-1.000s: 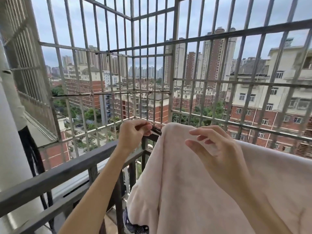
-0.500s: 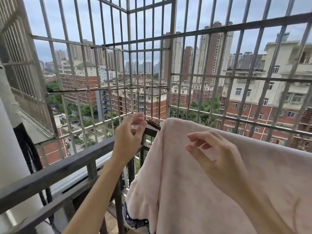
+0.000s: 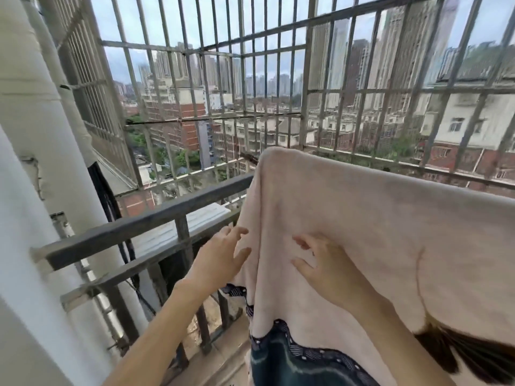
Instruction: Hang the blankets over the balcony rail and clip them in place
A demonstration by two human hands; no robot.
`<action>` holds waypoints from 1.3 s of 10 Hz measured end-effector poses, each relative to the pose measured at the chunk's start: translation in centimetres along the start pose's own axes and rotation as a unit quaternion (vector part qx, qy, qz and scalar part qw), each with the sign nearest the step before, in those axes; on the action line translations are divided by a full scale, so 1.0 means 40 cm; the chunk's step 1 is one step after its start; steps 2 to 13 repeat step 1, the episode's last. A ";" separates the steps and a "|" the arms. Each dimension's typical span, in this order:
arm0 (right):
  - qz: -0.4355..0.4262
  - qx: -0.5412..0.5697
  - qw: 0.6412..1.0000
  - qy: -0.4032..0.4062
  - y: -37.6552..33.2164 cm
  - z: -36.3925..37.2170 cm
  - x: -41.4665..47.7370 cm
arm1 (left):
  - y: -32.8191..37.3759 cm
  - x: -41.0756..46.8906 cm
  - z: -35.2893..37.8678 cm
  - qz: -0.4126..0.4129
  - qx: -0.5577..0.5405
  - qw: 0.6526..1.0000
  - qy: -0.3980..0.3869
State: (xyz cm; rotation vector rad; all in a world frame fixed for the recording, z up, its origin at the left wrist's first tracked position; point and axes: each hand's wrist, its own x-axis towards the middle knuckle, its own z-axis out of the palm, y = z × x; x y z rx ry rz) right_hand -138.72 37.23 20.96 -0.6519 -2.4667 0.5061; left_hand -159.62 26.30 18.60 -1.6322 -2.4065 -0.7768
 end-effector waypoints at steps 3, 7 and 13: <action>0.014 0.004 0.999 -0.032 0.042 -0.044 -0.112 | 0.092 -0.093 0.022 -0.045 0.006 0.999 -0.021; 0.014 0.004 0.999 -0.032 0.042 -0.044 -0.112 | 0.092 -0.093 0.022 -0.045 0.006 0.999 -0.021; 0.014 0.004 0.999 -0.032 0.042 -0.044 -0.112 | 0.092 -0.093 0.022 -0.045 0.006 0.999 -0.021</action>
